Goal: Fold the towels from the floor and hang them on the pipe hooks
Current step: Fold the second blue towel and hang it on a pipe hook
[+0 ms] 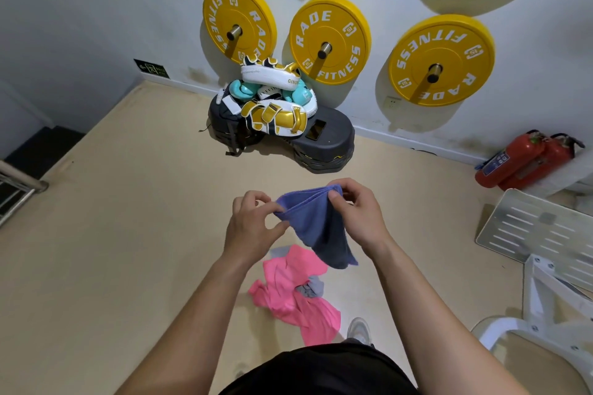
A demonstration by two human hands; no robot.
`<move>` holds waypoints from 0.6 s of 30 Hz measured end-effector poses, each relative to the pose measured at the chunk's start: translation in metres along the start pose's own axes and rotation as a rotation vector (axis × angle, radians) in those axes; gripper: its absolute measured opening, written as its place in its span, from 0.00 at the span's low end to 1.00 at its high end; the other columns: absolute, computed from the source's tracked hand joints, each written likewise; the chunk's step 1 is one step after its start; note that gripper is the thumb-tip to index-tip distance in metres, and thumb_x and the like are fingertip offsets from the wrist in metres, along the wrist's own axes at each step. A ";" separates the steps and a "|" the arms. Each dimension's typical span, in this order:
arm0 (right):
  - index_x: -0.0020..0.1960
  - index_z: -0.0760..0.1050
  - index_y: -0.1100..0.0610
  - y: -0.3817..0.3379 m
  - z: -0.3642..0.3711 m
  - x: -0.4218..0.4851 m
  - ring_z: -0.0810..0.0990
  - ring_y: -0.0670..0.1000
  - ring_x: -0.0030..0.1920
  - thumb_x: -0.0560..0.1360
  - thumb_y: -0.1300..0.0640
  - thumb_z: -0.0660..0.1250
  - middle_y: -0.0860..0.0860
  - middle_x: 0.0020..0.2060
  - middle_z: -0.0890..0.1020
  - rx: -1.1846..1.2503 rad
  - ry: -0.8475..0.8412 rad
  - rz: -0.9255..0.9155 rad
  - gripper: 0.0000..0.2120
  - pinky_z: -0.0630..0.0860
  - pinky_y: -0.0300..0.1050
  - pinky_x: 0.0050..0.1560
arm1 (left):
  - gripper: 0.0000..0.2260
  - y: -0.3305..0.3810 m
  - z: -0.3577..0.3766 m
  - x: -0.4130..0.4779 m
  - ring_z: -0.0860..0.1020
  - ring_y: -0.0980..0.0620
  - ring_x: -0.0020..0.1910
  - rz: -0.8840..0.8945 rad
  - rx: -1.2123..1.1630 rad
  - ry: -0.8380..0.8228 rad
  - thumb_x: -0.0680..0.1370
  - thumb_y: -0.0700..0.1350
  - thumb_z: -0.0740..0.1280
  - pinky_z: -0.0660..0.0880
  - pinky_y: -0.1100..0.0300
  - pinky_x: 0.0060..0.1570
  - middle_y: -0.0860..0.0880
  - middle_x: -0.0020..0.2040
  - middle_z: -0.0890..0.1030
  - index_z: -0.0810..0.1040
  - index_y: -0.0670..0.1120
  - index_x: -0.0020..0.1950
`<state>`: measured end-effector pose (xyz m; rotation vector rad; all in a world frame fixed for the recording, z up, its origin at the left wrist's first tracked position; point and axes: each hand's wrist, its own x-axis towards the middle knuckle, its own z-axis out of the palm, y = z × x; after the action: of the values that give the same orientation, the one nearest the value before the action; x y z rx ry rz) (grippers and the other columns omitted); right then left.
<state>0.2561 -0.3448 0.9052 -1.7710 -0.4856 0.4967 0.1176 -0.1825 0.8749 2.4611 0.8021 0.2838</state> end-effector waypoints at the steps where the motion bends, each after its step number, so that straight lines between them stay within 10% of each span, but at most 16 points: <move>1: 0.48 0.80 0.54 -0.001 -0.003 0.001 0.79 0.41 0.43 0.78 0.62 0.64 0.44 0.42 0.83 -0.026 -0.009 -0.016 0.07 0.74 0.32 0.44 | 0.09 -0.006 -0.002 -0.001 0.68 0.51 0.54 0.026 0.034 0.009 0.71 0.51 0.75 0.76 0.54 0.45 0.56 0.53 0.73 0.82 0.57 0.50; 10: 0.44 0.77 0.50 0.004 -0.018 0.015 0.75 0.49 0.40 0.78 0.59 0.65 0.48 0.38 0.80 -0.165 -0.046 0.009 0.06 0.73 0.49 0.44 | 0.10 0.029 -0.040 0.012 0.74 0.58 0.36 0.009 -0.386 0.055 0.71 0.44 0.76 0.75 0.56 0.40 0.55 0.36 0.78 0.75 0.51 0.40; 18: 0.60 0.76 0.43 -0.049 -0.036 0.028 0.78 0.48 0.46 0.66 0.48 0.71 0.47 0.48 0.79 -0.319 -0.425 -0.031 0.22 0.77 0.44 0.51 | 0.21 0.061 -0.064 0.026 0.82 0.60 0.47 0.045 -0.605 -0.018 0.73 0.38 0.75 0.77 0.68 0.48 0.60 0.44 0.83 0.74 0.56 0.60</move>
<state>0.2965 -0.3461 0.9589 -1.9603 -0.9301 0.8156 0.1452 -0.1817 0.9624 1.9085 0.5491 0.4457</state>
